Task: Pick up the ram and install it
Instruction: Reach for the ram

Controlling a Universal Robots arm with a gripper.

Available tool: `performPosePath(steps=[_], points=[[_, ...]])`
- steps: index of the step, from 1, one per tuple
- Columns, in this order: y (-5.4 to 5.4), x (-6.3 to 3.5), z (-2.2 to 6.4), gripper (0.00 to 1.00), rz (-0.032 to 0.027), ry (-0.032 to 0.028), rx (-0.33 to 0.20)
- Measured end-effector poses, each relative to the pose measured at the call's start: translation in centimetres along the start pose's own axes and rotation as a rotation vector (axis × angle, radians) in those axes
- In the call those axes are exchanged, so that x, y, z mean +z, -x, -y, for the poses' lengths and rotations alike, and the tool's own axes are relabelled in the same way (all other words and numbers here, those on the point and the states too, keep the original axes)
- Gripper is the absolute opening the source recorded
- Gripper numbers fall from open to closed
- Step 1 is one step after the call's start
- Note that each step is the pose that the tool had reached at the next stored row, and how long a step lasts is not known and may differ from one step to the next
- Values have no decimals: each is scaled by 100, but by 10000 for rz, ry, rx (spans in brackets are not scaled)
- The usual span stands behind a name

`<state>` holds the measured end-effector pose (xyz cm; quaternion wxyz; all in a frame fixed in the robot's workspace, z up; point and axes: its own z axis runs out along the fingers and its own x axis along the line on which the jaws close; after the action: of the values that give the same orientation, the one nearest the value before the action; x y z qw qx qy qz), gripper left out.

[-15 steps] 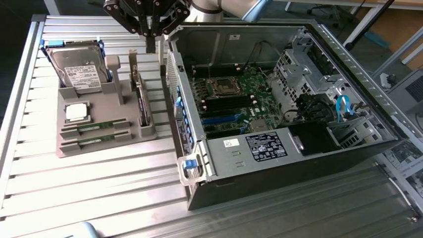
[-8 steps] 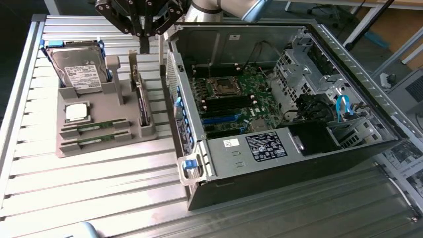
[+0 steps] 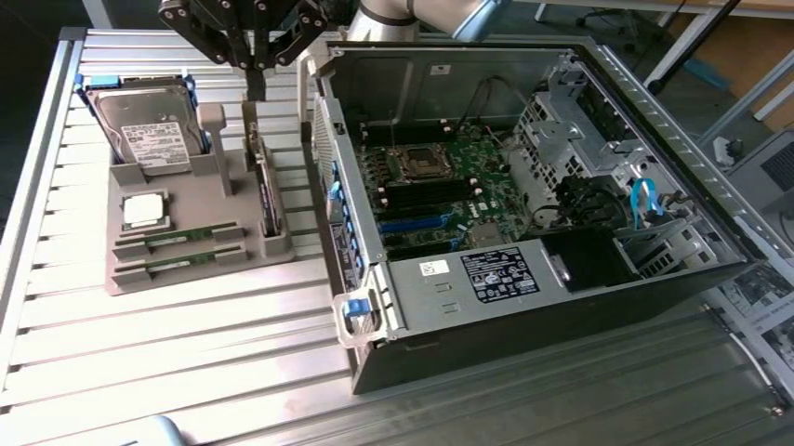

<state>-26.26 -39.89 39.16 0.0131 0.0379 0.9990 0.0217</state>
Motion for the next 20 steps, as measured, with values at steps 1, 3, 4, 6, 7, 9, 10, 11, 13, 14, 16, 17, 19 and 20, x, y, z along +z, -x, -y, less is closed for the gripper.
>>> performPosePath(steps=[1,3,4,6,7,9,10,11,13,14,16,17,19,20], points=[[-14,0,1,11,0,0,0],[-36,0,3,11,0,0,0],[-47,0,4,11,0,0,0],[-69,0,5,11,0,0,0],[-79,0,6,11,0,0,0],[-102,0,8,11,1,0,0],[-115,0,9,11,0,0,0],[-133,0,10,11,0,0,0],[-169,0,13,11,0,0,0],[-179,0,14,11,0,0,-1],[-206,-1,16,11,0,0,0],[-219,-1,17,11,1,0,0],[-241,-1,19,11,0,0,0],[-256,-1,19,11,0,0,0]])
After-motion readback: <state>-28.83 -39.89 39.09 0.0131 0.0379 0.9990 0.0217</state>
